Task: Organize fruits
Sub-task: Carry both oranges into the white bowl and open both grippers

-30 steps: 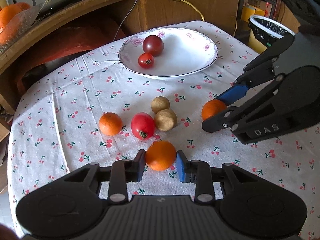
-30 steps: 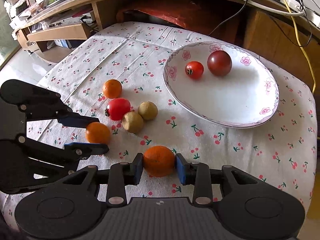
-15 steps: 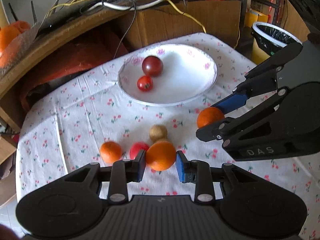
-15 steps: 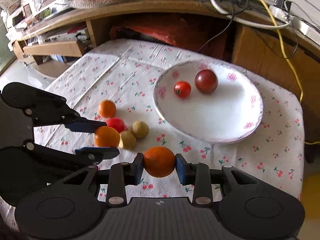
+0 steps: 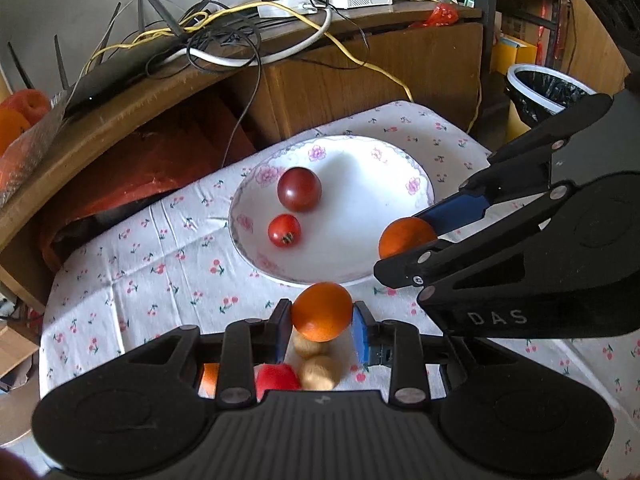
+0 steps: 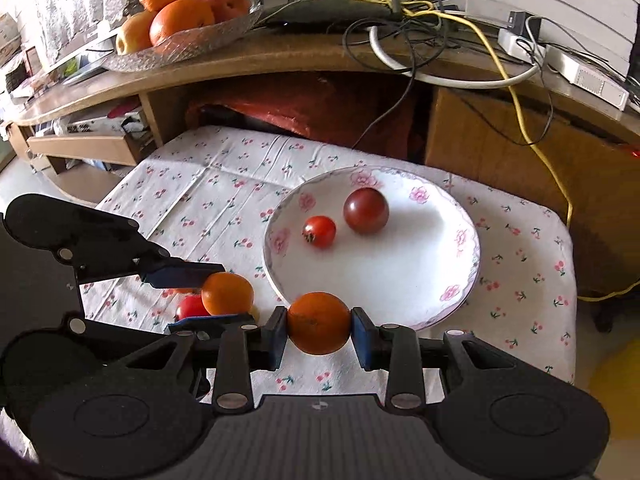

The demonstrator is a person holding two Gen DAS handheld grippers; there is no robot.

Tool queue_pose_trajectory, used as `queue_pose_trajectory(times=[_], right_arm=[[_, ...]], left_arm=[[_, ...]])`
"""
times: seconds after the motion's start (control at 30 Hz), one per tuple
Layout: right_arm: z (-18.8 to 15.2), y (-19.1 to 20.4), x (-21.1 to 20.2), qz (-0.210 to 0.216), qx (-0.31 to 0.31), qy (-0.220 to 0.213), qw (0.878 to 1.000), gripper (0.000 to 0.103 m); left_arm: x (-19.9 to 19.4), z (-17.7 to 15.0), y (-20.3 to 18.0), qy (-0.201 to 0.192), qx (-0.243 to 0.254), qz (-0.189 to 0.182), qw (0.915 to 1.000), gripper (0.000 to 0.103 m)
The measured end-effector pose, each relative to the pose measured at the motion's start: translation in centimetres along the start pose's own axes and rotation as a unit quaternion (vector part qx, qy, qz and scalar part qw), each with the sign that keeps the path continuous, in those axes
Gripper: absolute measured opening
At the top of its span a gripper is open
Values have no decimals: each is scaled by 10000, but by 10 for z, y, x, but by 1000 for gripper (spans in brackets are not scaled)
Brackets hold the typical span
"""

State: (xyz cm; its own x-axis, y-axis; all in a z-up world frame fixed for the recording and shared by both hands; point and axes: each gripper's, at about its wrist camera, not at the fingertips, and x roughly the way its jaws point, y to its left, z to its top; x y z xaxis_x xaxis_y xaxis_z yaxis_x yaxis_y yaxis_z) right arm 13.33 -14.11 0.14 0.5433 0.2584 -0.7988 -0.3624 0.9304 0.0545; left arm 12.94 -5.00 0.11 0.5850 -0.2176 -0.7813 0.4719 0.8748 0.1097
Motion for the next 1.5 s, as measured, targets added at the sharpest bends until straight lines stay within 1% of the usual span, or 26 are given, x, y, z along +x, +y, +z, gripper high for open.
queue_pose_trajectory(times=[0.27,0.4,0.63,1.07,1.4,1.43,1.5], right_arm=[[9,-20,7,-187,269,-92,9994,29],[10,-28,18,-233,384,-28,9990,29],[11,-34,28,-286,406,35,9988,29],[12,-40,33,-250,508,76,9984,30],[12,-40,35,-301,536,60,9981,31],[12,-40,35,-308,546,60,9980,32],[11,-40,35,-331,545,51,9980,36]], left_arm=[[19,19,8,-55,-168,65,9998,39],[32,22,14,22,-293,73,9995,39],[43,22,15,78,-347,25,9994,39],[50,25,19,56,-419,46,9991,40],[51,25,19,42,-451,65,9990,41],[51,25,19,43,-459,65,9989,41],[51,25,18,37,-452,70,9989,41]])
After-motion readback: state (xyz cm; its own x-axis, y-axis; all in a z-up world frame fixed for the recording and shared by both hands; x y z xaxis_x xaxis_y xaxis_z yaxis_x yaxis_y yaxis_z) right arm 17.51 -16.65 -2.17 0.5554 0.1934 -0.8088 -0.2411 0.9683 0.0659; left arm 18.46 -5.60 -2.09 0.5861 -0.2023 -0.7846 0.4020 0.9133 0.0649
